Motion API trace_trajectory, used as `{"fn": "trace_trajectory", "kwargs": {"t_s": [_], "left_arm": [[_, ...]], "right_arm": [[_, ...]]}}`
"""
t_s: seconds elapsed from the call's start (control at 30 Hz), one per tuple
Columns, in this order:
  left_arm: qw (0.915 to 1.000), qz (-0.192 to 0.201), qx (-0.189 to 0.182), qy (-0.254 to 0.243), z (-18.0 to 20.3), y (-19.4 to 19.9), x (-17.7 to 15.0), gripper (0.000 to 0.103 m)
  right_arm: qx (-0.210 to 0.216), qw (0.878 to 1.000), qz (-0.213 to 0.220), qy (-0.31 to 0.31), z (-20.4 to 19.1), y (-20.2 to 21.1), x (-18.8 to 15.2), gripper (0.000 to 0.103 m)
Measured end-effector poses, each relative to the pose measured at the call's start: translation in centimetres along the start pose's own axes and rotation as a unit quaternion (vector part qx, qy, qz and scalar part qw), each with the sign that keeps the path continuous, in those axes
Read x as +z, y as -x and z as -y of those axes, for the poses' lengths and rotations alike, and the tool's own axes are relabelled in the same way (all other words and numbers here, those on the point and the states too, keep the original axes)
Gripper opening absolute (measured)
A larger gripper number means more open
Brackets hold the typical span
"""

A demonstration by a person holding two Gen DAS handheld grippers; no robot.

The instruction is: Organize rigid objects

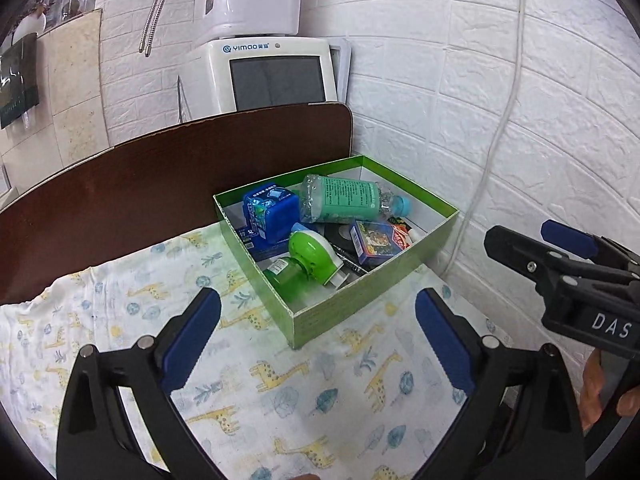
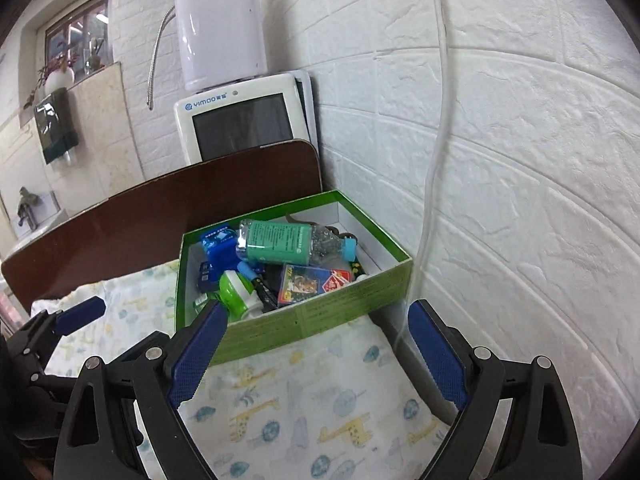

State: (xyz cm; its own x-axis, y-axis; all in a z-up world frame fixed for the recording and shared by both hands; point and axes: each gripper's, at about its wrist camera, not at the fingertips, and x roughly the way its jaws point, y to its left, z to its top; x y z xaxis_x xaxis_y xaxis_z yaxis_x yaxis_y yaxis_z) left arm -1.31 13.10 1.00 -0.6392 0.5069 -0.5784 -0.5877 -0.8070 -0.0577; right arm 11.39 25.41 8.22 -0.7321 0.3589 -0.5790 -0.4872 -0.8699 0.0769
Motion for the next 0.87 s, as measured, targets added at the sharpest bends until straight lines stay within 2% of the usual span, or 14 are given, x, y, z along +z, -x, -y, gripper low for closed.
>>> {"fn": "trace_trajectory", "kwargs": {"t_s": [0.27,0.87], "left_arm": [[0.9999,0.001,0.011,0.003,-0.7,0.5,-0.6,0.098],[0.9998,0.003,0.016,0.009,-1.4,0.5,-0.6,0.098]], "right_arm": [[0.007,1.000,-0.018,0.001,-0.6,-0.1,-1.2,0.093],[0.003,1.000,-0.024,0.014,-1.1,-1.0,-1.2,0.093]]}}
